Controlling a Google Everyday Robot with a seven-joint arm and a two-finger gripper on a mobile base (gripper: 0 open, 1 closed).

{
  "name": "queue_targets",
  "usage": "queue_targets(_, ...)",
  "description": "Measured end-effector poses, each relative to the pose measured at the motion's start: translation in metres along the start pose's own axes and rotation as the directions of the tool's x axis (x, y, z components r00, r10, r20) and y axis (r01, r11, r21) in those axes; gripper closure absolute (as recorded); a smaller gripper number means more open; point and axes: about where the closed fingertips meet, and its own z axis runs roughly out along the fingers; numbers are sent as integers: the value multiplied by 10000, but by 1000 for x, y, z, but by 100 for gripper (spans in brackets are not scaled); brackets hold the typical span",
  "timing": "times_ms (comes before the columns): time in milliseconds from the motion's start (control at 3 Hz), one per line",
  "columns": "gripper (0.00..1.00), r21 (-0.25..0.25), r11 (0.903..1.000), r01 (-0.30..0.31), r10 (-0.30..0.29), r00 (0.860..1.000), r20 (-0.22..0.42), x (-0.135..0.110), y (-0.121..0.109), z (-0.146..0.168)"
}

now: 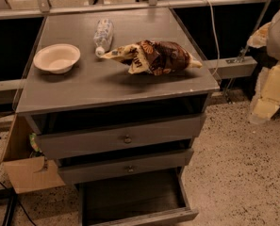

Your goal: Place brown chip bag into bottom drawer

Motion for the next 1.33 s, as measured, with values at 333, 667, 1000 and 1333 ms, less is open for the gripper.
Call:
queue_targets(333, 0, 26, 10000, 7, -7, 10000, 13, -1, 0, 0)
queue_targets(667, 0, 318, 9990, 303, -325, 9967, 742, -16, -6, 12)
queue_targets(1000, 0, 668, 9960, 594, -691, 9857, 1534, -31, -15, 27)
queue_targets(1333, 0, 1171, 9900, 792, -1031, 9711, 2151, -42, -27, 37)
